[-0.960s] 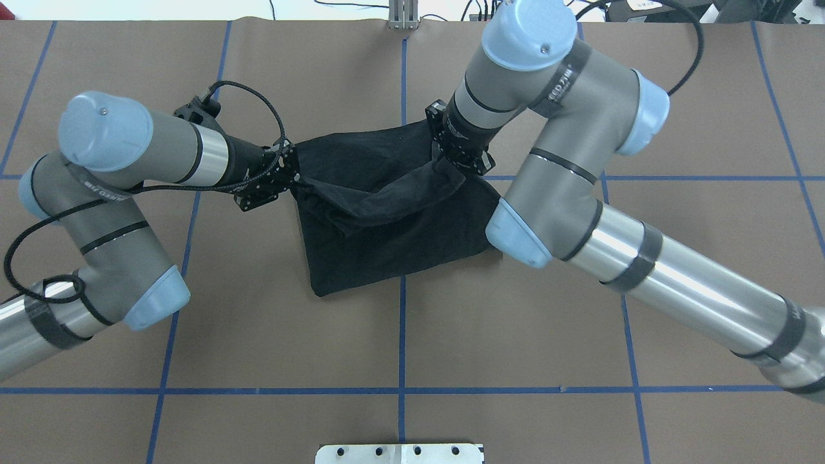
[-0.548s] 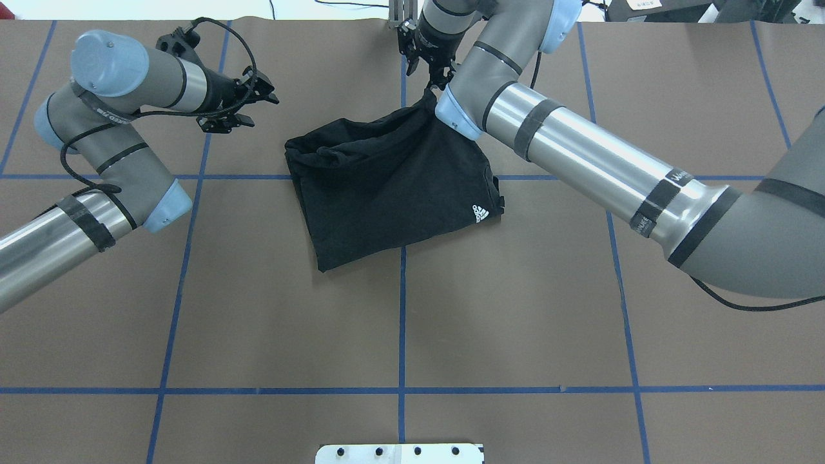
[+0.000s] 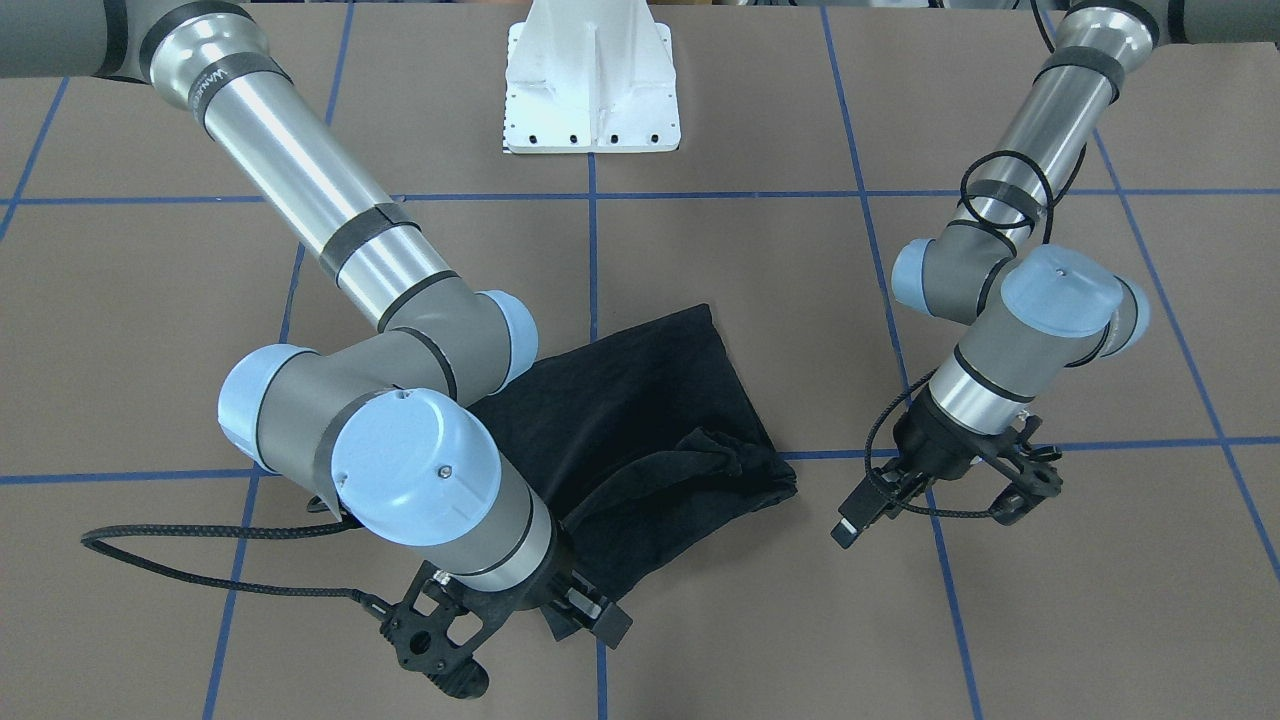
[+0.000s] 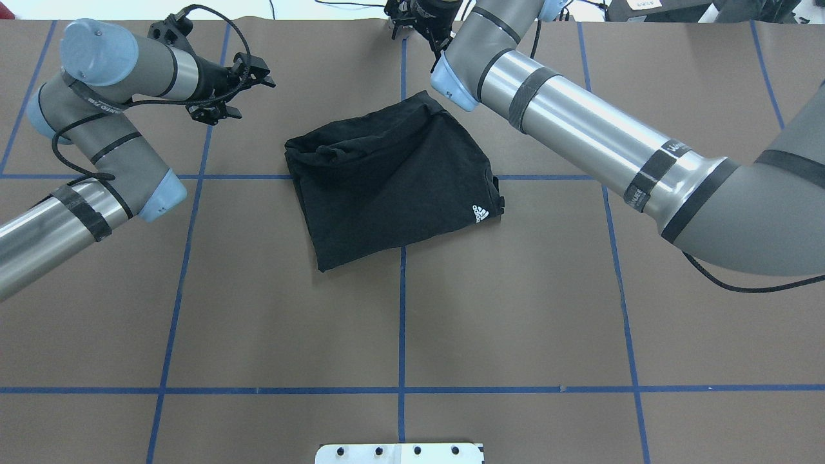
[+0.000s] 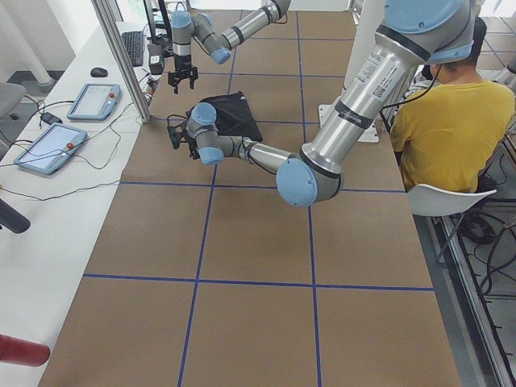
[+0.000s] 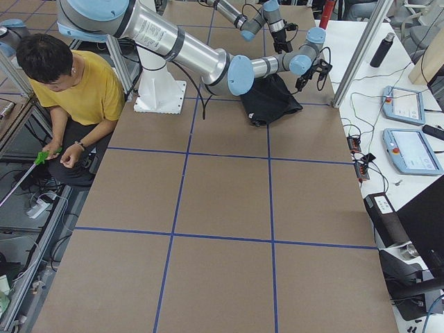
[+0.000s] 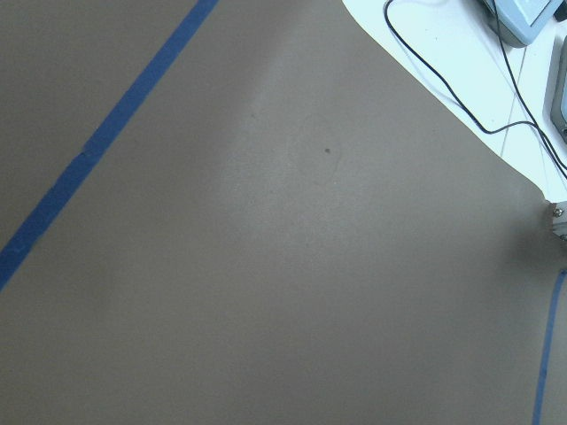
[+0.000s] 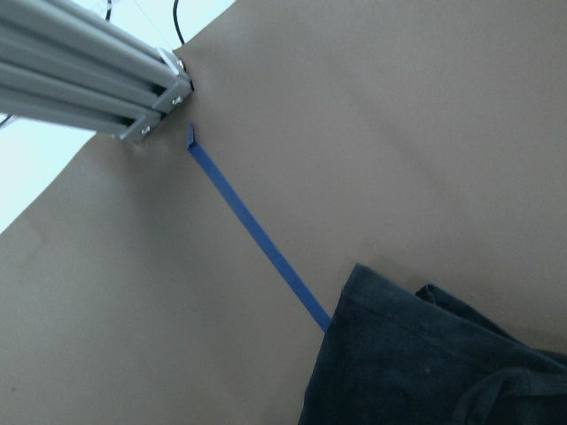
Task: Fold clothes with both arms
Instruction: 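Lower the right gripper onto the folded shirt while the left gripper withdraws, then press and tuck the folded shirt's far edge with the right gripper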
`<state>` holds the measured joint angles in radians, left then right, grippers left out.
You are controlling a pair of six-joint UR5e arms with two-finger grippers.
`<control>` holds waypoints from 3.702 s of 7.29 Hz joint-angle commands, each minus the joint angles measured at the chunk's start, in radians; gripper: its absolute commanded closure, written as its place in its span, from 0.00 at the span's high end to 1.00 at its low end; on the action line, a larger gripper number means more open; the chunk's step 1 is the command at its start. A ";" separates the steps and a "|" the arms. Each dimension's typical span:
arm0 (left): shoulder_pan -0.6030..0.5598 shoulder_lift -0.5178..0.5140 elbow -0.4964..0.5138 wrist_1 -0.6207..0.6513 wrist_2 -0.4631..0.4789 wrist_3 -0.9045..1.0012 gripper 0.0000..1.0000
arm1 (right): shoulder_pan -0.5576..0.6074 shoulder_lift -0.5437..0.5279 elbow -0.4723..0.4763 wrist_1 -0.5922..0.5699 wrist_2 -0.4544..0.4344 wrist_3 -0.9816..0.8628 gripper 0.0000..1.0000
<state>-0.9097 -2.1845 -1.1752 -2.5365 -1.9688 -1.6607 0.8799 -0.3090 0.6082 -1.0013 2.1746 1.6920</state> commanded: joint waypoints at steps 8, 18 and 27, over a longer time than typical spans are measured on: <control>-0.107 0.051 -0.063 0.013 -0.122 0.134 1.00 | -0.300 -0.346 0.569 -0.099 -0.246 -0.027 0.00; -0.101 0.103 -0.070 0.004 -0.108 0.133 1.00 | -0.190 0.087 -0.162 0.105 -0.257 -0.117 0.00; -0.147 0.120 -0.090 0.015 -0.131 0.316 1.00 | 0.092 0.005 0.087 -0.144 0.030 -0.155 0.00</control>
<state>-1.0394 -2.0732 -1.2650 -2.5259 -2.0894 -1.4584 0.9226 -0.2172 0.5518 -1.0599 2.1804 1.5540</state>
